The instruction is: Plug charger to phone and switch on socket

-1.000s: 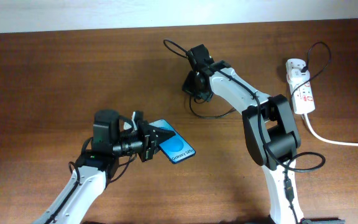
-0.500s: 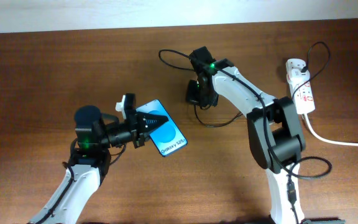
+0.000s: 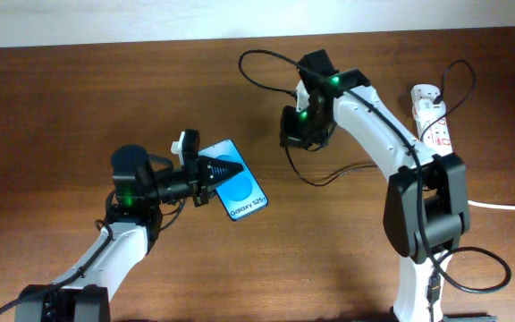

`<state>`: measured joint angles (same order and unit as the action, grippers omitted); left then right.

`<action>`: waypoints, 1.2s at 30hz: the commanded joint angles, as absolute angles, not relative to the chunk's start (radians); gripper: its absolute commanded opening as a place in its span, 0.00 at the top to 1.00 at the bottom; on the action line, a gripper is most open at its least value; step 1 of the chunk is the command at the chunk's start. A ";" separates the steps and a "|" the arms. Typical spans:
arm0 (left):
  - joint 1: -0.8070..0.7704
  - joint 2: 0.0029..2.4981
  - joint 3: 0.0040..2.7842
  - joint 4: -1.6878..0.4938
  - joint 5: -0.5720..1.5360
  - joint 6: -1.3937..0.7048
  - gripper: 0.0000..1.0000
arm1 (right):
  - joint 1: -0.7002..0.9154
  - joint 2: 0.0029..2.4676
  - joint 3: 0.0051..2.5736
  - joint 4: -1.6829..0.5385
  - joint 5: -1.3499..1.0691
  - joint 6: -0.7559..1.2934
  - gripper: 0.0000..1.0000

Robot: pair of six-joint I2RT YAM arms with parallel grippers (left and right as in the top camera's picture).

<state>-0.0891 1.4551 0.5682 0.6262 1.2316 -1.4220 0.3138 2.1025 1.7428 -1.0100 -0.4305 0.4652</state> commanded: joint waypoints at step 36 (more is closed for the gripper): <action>-0.002 1.459 0.614 0.934 1.208 -1.449 1.00 | 0.530 1.411 1.131 -0.835 -0.965 0.005 0.96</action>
<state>-0.0040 1.4628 0.5873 0.9245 1.2076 -1.4406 0.4763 1.4227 1.1271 -0.8692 -1.0447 -0.0566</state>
